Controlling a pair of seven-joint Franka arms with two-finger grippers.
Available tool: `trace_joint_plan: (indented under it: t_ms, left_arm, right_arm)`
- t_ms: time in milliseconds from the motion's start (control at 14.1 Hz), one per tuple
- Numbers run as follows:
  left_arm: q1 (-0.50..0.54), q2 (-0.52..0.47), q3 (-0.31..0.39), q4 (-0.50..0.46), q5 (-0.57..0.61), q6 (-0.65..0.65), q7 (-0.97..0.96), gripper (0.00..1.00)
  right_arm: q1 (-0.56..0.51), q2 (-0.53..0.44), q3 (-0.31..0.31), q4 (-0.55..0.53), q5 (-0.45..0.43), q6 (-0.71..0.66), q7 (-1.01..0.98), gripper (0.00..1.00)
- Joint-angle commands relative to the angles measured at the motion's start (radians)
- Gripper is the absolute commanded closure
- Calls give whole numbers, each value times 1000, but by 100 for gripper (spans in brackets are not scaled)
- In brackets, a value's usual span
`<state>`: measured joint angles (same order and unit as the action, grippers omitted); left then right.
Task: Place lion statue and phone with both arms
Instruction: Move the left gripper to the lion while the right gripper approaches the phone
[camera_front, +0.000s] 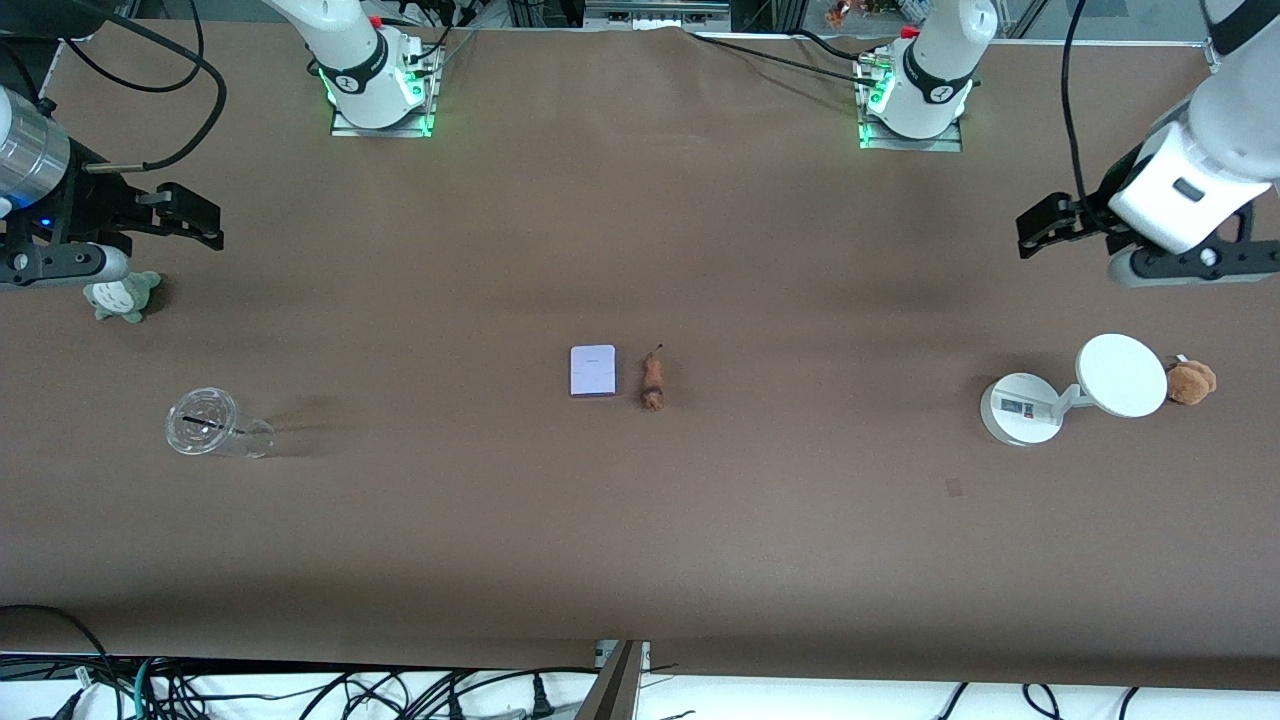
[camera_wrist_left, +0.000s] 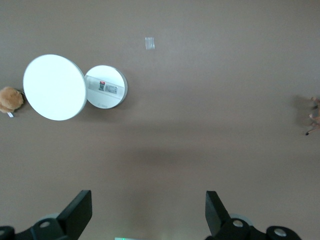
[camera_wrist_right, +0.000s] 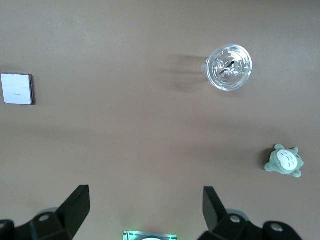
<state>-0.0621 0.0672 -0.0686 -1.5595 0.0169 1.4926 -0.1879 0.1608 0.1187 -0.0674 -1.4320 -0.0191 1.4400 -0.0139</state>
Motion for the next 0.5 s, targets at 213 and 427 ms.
trace_joint_plan:
  t_ms: [213,427]
  left_arm:
    - [-30,89,-29,52,44,-153,-1,0]
    - [-7,86,-27,61,-57,-173,33,0]
  right_arm:
    - [2,9,3,21,-11,0,-11,0]
    - [3,18,4,21,-12,45,-12,0]
